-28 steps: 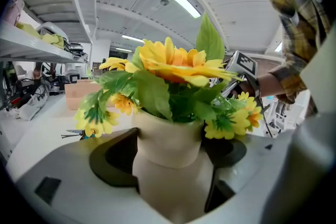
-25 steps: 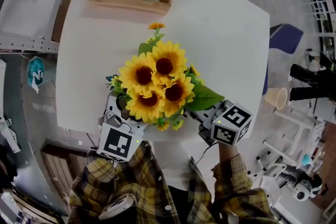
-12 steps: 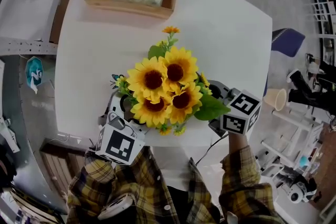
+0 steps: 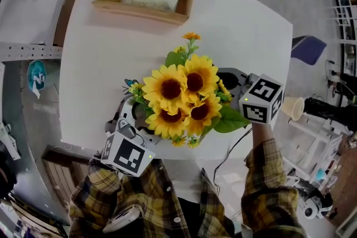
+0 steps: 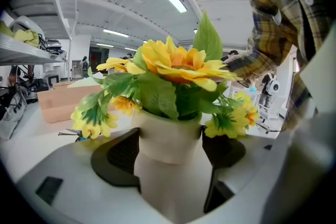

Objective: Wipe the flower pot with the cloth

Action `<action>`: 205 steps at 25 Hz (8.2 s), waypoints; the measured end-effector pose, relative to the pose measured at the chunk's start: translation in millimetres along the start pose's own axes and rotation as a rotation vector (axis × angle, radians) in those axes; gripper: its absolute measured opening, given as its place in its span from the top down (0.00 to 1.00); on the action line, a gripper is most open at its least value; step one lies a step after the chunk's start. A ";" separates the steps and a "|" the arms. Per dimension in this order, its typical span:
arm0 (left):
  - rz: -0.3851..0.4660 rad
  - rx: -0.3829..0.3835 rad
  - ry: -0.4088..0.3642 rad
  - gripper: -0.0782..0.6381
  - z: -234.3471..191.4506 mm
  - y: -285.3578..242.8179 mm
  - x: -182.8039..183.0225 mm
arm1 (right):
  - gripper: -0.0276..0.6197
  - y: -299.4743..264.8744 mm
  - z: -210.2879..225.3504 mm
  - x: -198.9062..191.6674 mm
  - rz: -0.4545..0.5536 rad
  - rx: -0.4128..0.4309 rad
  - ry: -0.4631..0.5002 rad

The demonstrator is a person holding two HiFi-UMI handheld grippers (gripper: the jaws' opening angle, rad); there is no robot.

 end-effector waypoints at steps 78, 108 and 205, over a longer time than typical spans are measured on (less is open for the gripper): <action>-0.160 0.027 -0.171 0.43 -1.9 28.2 -24.7 | 0.91 6.4 -40.0 -24.8 0.018 0.123 0.030; -0.170 -0.008 -0.224 0.42 -6.3 30.8 -16.2 | 0.91 -56.1 -14.1 76.8 -0.415 0.428 0.387; -0.159 -0.346 -0.252 0.37 16.0 30.8 -24.8 | 0.91 -50.1 -26.7 34.5 -0.170 0.397 0.123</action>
Point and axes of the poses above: the fingertips, and each gripper's own axes: y backward along the fingers, z to its right, x out of its top, the point moved 6 cm from there along y, backward along the fingers, and after that the axes turned 11 degrees about -z, right-handed, at the moved point
